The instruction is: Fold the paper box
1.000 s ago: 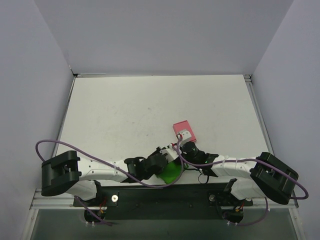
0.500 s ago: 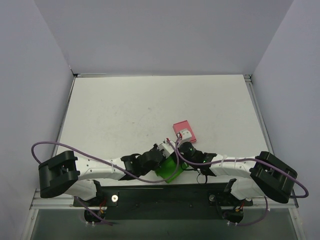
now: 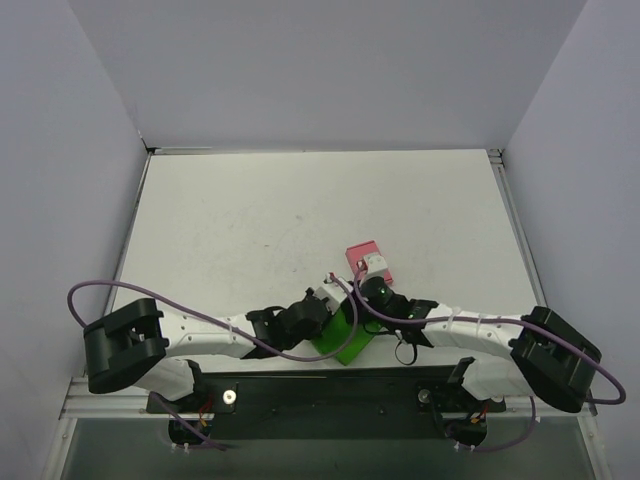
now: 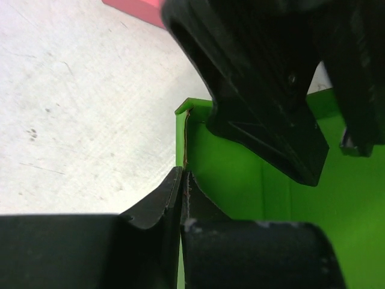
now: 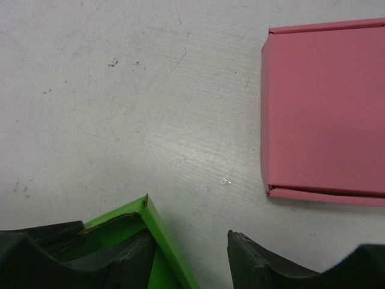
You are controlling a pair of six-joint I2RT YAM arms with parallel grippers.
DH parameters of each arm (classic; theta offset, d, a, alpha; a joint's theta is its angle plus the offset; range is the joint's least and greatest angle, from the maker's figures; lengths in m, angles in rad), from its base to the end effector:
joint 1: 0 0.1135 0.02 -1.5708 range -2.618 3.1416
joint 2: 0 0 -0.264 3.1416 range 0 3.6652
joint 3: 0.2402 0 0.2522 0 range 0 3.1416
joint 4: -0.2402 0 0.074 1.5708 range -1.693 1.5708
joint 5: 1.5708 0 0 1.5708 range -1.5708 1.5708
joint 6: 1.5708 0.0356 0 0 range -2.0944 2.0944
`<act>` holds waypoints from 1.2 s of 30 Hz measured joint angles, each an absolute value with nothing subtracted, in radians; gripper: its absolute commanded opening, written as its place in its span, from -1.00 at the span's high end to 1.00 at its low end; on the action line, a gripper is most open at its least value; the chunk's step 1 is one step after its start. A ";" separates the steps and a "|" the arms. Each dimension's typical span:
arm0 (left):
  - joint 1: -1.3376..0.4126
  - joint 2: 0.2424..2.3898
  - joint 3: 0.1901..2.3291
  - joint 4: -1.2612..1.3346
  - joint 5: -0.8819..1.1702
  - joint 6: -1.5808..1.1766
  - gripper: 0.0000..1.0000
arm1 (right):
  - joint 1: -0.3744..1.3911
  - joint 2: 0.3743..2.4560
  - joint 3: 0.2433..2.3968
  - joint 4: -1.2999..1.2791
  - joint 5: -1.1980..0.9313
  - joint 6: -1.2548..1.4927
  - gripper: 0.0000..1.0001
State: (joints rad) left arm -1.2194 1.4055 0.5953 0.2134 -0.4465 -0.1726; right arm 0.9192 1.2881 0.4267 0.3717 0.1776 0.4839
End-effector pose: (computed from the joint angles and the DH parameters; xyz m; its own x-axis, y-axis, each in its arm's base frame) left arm 0.1097 -0.2545 0.1782 -0.3149 0.4089 -0.8565 0.6799 0.7268 0.0970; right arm 0.1552 0.1931 0.1689 -0.5726 0.0043 -0.8198 -0.4763 0.8121 0.3370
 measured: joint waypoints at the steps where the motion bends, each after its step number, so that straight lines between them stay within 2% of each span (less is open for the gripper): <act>1: -1.222 1.414 0.597 0.210 -0.440 -0.187 1.00 | 0.918 1.265 0.429 0.352 0.177 0.487 -0.07; 18: -1.202 1.467 0.636 0.105 -0.430 -0.365 1.00 | 0.891 0.929 0.468 0.086 0.186 0.553 -0.21; 27: -1.089 1.465 0.575 0.108 -0.476 -0.557 1.00 | 0.838 0.818 0.466 -0.006 0.206 0.656 -0.21; 30: -1.045 1.462 0.551 0.141 -0.470 -0.611 0.89 | 0.838 0.821 0.445 -0.007 0.198 0.680 -0.21; 31: -1.036 1.462 0.549 0.148 -0.466 -0.624 0.72 | 0.838 0.821 0.434 -0.006 0.193 0.687 -0.21; 33: -1.026 1.462 0.546 0.153 -0.462 -0.643 0.57 | 0.839 0.821 0.408 -0.006 0.181 0.705 -0.20; 34: -1.026 1.460 0.546 0.153 -0.460 -0.648 0.42 | 0.839 0.820 0.393 -0.004 0.176 0.713 -0.20; 36: -1.025 1.450 0.538 0.149 -0.452 -0.653 0.31 | 0.845 0.817 0.366 -0.003 0.165 0.731 -0.20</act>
State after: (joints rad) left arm -1.0252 1.4502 0.5377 0.1486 -0.4519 -0.6525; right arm 0.8448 0.8165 0.3656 -0.0029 0.1650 0.7315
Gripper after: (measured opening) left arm 0.260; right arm 0.602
